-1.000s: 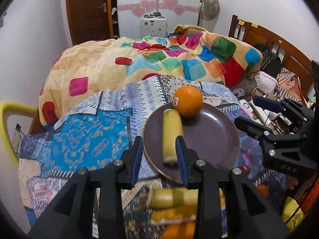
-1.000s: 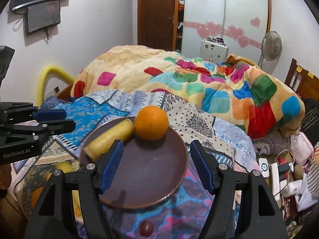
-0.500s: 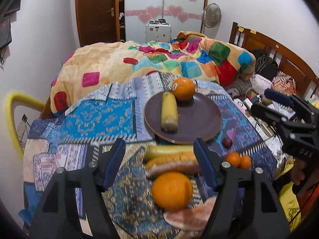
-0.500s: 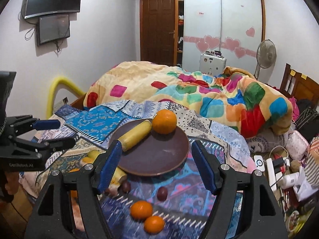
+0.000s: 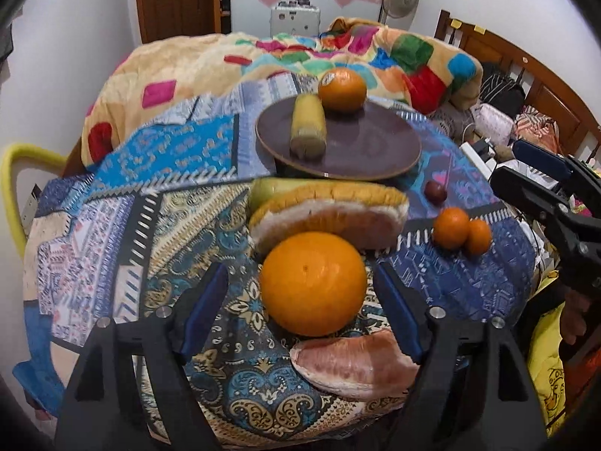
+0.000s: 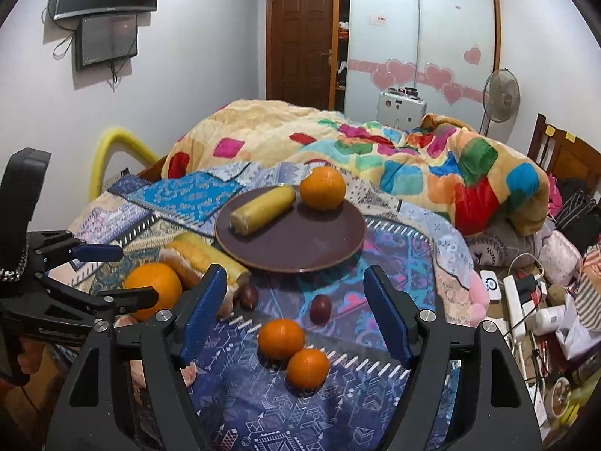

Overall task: Organize fruits
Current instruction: 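Grasp the second large orange with the left tool while the right tool moves toward the pomelo, then grasp the pink pomelo segment with the right tool while the left tool holds the orange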

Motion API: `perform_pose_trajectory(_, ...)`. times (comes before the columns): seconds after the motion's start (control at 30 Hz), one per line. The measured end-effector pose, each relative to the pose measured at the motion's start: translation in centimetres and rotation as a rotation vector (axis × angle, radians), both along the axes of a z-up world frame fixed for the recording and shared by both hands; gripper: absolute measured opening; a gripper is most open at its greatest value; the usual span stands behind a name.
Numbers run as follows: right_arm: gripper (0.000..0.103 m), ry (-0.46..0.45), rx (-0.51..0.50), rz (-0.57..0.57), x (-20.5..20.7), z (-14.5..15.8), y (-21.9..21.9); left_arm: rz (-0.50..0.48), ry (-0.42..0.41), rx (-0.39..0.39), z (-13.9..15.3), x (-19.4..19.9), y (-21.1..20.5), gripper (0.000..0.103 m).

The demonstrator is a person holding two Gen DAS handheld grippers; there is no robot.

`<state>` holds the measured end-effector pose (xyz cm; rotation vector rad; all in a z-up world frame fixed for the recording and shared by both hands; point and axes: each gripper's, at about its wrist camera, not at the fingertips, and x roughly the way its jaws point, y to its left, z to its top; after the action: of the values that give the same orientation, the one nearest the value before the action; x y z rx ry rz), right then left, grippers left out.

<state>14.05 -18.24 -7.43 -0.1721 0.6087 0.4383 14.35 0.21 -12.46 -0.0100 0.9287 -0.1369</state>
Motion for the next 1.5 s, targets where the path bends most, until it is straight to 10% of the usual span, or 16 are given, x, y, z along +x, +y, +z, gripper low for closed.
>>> perform_pose_trajectory(0.27,0.073,0.025,-0.011,0.021,0.2,-1.6,0.6,-0.023,0.017,-0.023,-1.5,0.9,-0.4,0.065)
perform_pose_trajectory(1.5,0.077,0.212,-0.053,0.248,-2.9,-6.4,6.9,0.07,-0.008,-0.022,-1.1,-5.8,5.7,0.064)
